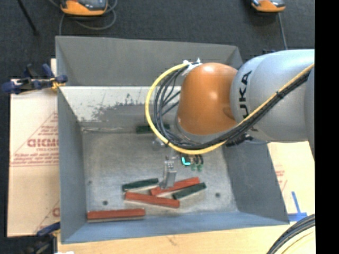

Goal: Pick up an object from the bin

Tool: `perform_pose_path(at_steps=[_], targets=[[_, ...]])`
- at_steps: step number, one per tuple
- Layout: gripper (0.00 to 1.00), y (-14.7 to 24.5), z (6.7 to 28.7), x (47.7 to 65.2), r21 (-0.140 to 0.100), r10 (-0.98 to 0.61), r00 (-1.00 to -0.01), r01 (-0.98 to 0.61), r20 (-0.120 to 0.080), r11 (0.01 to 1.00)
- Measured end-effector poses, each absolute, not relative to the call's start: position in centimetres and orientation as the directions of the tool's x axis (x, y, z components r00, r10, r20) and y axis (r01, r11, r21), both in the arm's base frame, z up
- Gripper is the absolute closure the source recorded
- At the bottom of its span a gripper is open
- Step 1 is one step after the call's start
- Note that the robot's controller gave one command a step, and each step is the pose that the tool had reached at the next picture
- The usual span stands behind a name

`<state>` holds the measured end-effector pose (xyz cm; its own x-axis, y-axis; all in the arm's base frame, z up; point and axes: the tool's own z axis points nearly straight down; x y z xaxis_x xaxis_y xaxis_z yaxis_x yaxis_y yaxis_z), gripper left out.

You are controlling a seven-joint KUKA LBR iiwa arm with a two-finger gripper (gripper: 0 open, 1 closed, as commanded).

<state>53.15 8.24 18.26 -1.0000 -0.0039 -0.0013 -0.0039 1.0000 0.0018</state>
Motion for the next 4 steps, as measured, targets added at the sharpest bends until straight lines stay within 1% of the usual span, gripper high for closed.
perform_pose_path(at_steps=[1, 2, 3, 4], targets=[[0.00, 9.2, 6.8, 48.2, 0.002, 0.133, -0.991, 0.133, -0.001, 0.991], [0.00, 2.2, 10.2, 48.9, -0.001, 0.218, -0.976, 0.218, -0.005, 0.976], [0.00, 5.8, 10.0, 48.7, 0.003, 0.454, -0.891, 0.454, -0.002, 0.891], [0.00, 11.2, 7.0, 47.6, 0.002, 0.594, -0.805, 0.594, -0.001, 0.805]])
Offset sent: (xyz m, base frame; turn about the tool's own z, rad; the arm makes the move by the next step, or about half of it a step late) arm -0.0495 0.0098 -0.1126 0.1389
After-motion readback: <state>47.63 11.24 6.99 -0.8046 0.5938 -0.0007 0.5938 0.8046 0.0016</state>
